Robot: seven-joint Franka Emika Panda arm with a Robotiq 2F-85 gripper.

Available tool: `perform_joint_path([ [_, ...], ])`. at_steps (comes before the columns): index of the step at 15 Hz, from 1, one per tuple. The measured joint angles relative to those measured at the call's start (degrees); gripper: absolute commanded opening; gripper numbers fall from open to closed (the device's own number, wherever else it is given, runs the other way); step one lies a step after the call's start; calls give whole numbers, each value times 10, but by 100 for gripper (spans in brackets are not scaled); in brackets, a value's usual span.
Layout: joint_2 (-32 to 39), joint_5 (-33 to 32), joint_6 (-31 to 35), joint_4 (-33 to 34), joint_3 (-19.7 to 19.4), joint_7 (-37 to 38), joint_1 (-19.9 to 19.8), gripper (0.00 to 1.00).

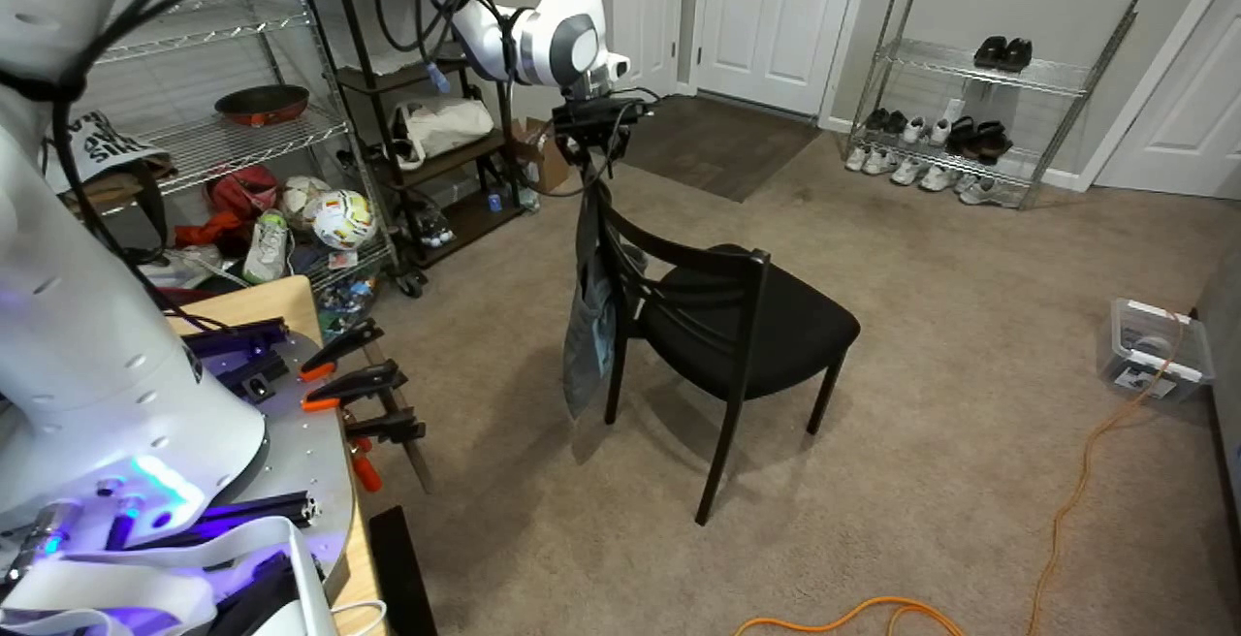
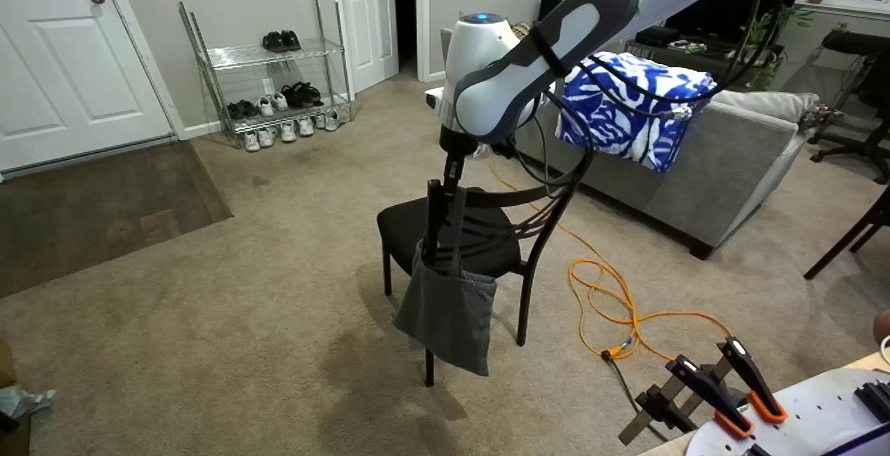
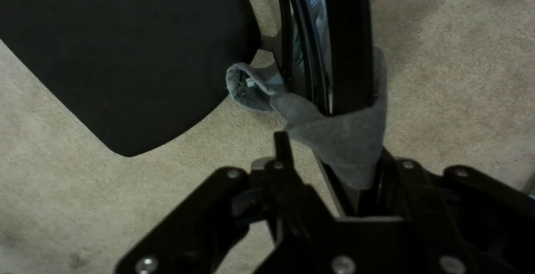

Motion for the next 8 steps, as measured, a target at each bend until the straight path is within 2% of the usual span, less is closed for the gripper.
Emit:
perform_joint_path([
  [2, 0, 0, -1, -1, 3, 0, 1, 3],
  [3, 0, 0, -1, -2, 4, 0, 3, 2],
  [8, -17, -10, 31, -34, -6, 2, 12, 4],
])
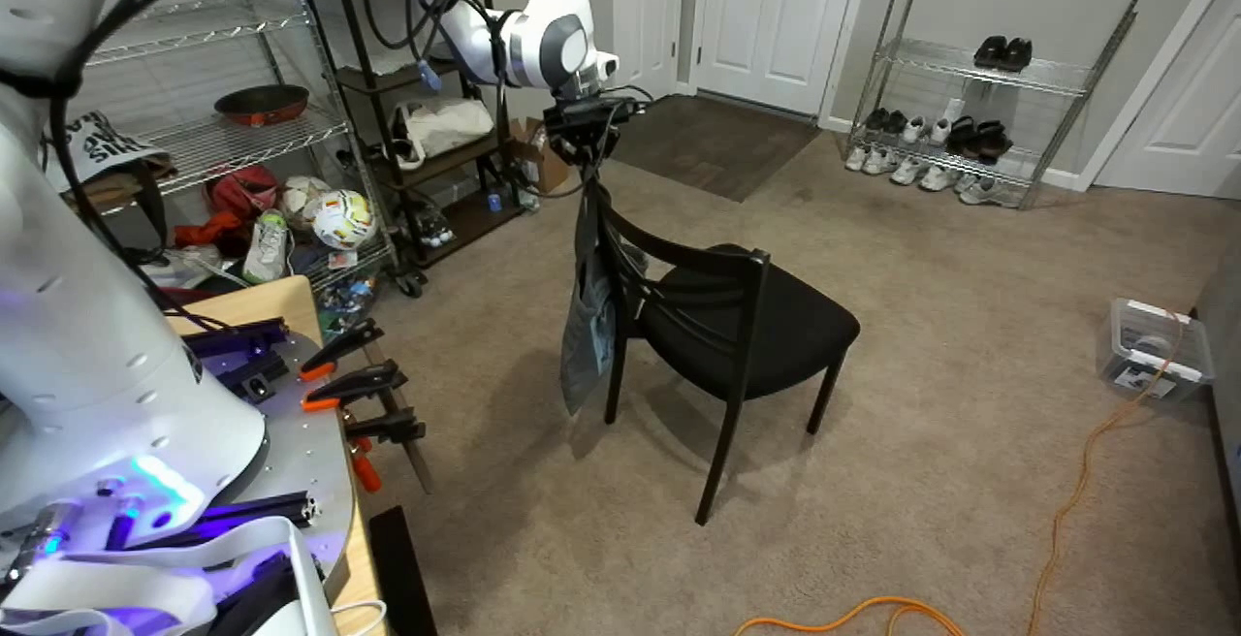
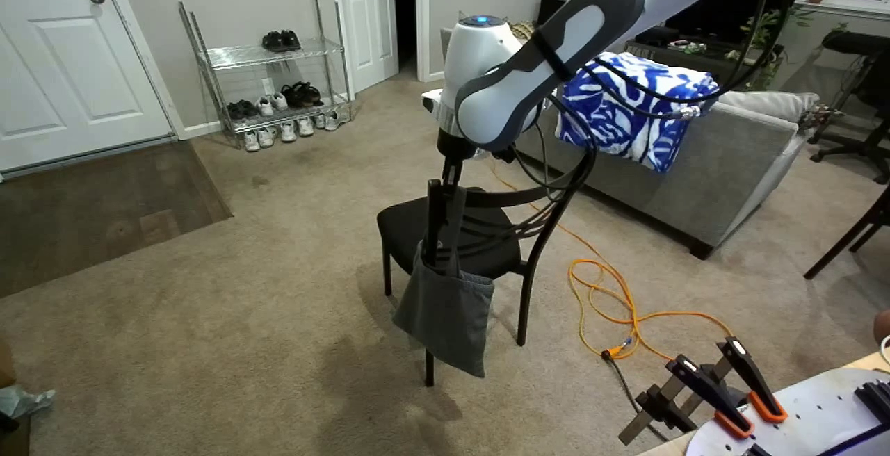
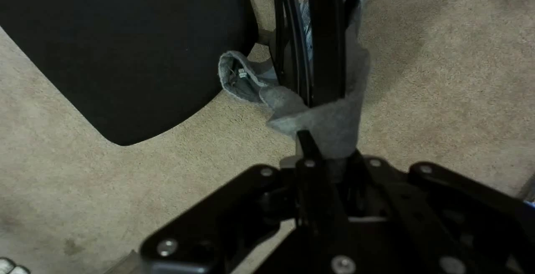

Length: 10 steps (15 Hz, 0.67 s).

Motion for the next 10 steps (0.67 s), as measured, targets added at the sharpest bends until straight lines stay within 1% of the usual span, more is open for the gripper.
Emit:
perform_joint_path([
  [3, -29, -7, 26, -32, -7, 4, 6, 5],
  [8, -107, -7, 27, -77, -8, 9, 10, 5],
  [9, -119, -7, 27, -83, -8, 9, 10, 6],
  [10, -129, -7, 27, -88, -8, 9, 10, 38],
])
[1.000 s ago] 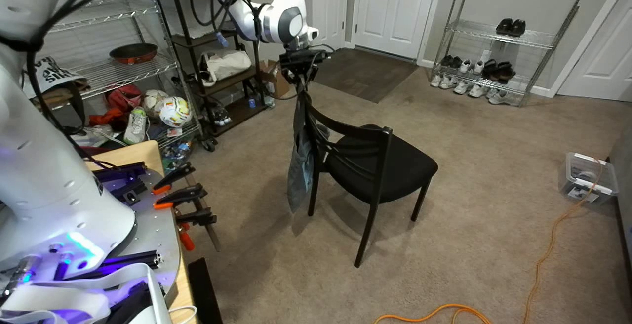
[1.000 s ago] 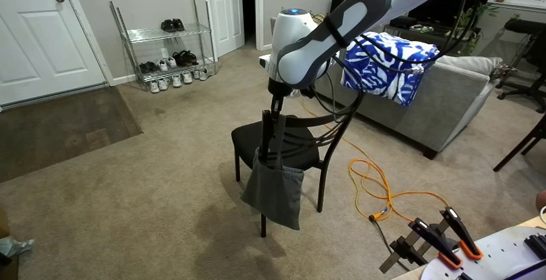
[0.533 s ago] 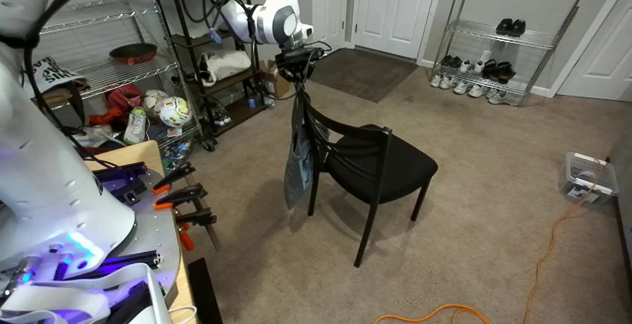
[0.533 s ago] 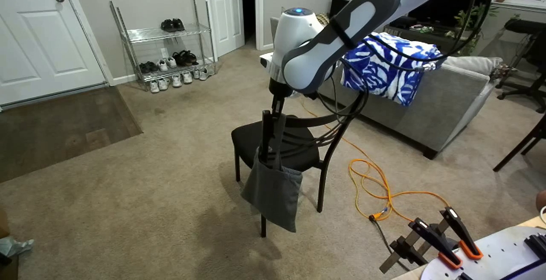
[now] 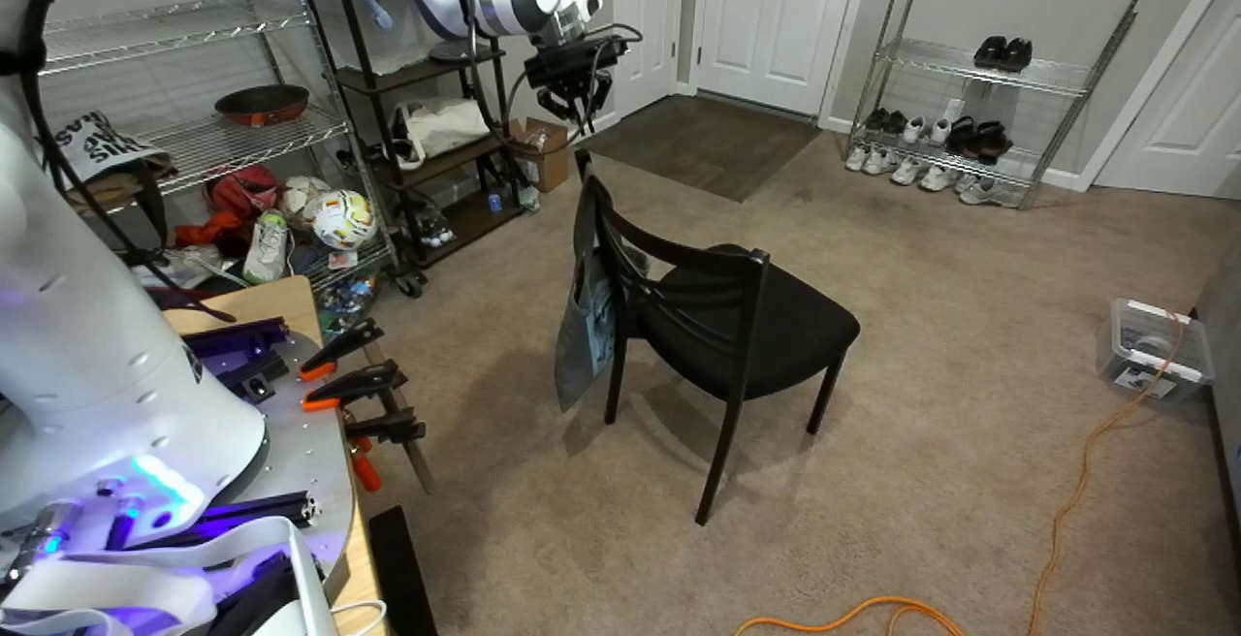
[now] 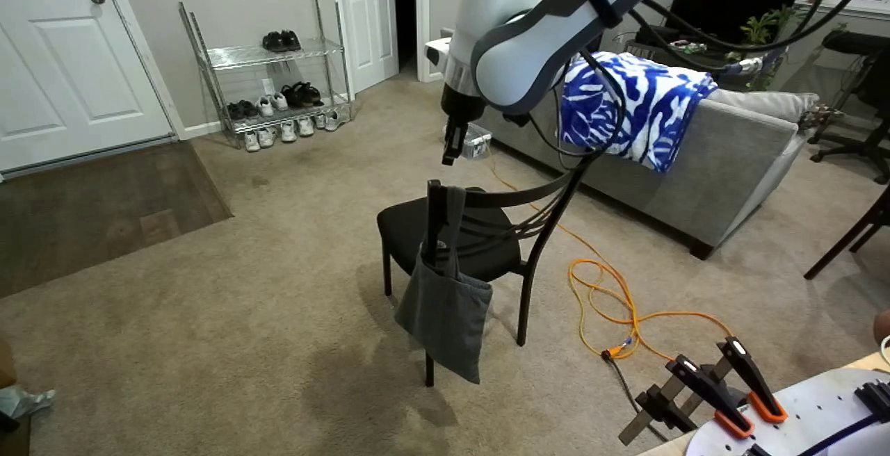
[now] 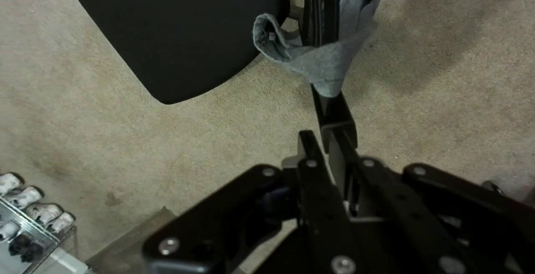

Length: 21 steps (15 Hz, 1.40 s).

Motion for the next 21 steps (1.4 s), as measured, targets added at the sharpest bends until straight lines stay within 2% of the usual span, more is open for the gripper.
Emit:
perform_joint_path([
  [1, -8, 0, 0, -4, 0, 0, 0, 33],
  [3, -18, 0, 0, -11, 0, 0, 0, 39],
  [12, -1, 19, -41, -16, 5, 0, -2, 96],
  [14, 10, 23, -51, -16, 5, 0, -3, 100],
  [21, 42, 25, -60, -13, 5, 0, -13, 100],
])
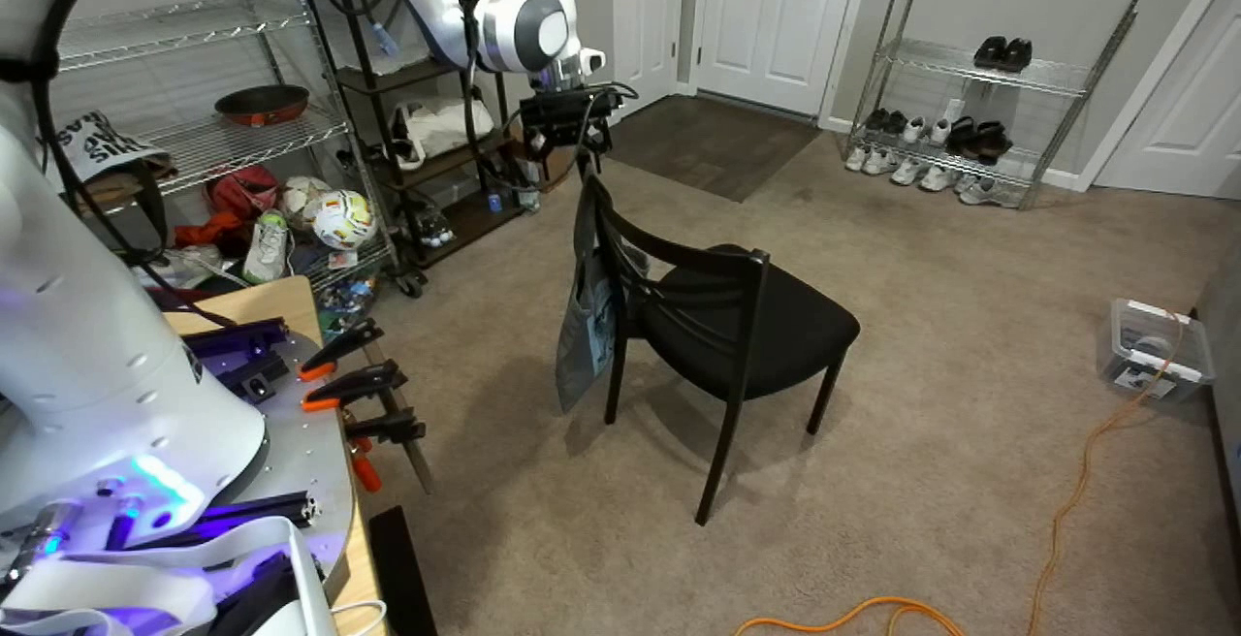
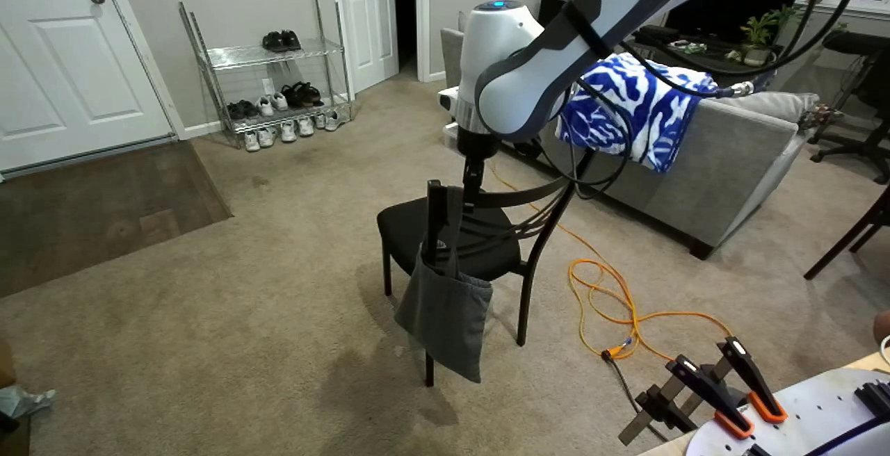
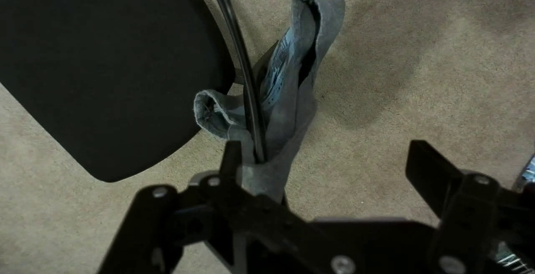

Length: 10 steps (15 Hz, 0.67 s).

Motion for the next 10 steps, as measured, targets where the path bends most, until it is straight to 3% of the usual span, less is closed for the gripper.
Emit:
perform_joint_path([
  [10, 36, -1, 0, 44, -12, 0, 1, 100],
])
